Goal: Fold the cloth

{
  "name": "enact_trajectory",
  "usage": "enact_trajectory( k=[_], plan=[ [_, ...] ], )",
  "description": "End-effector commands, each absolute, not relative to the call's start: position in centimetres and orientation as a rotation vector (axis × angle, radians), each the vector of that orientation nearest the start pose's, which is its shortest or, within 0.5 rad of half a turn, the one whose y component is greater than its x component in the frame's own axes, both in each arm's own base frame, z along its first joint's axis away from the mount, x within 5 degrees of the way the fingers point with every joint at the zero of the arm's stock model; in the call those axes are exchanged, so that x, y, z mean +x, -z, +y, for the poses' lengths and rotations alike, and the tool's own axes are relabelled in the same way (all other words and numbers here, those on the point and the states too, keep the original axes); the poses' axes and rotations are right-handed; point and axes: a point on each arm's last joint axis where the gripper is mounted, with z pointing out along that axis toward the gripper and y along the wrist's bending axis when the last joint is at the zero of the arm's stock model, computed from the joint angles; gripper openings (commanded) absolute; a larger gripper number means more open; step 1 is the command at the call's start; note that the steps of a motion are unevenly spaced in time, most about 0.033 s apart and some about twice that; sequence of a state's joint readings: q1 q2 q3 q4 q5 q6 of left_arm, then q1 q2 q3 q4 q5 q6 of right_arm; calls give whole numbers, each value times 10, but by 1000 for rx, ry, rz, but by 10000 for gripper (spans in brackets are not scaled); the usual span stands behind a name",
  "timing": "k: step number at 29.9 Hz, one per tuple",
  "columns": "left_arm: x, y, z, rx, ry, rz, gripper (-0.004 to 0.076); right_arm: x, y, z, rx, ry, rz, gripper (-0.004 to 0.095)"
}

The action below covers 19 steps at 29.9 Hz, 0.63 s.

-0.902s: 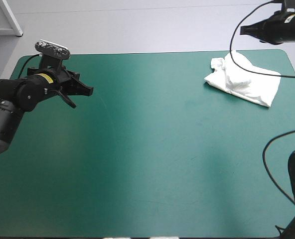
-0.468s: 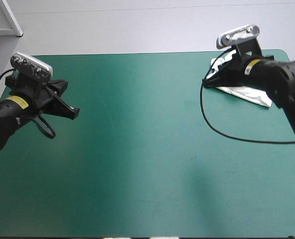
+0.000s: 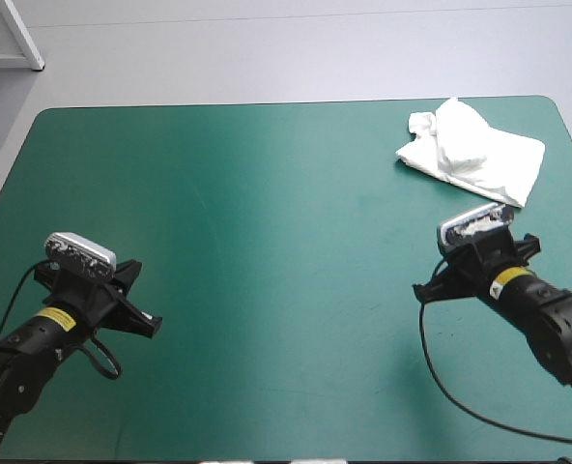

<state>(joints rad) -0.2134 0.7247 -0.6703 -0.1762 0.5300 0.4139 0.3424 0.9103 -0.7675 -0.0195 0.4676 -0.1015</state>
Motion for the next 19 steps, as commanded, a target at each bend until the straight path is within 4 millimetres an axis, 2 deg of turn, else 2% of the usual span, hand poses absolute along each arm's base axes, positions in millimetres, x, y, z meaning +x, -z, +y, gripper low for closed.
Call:
enact_trajectory(
  k=[1, 5, 12, 16, 19],
  plan=[
    [132, -320, -37, 492, 77, 1931, 20, 157, -330, 56, -433, -156, 1891, -15],
    [123, -304, -35, 495, 78, 1951, 19, 135, -305, 48, -418, -167, 1860, -15],
    [110, -291, -36, 517, 136, 2048, 19, 102, -270, 38, -358, -240, 1902, -16],
    [100, -286, -35, 555, 154, 2115, 19, 90, -274, 34, -337, -258, 1841, -16],
    [91, -288, -34, 561, 157, 2100, 19, 81, -273, 32, -344, -261, 1857, -16]
  ],
)
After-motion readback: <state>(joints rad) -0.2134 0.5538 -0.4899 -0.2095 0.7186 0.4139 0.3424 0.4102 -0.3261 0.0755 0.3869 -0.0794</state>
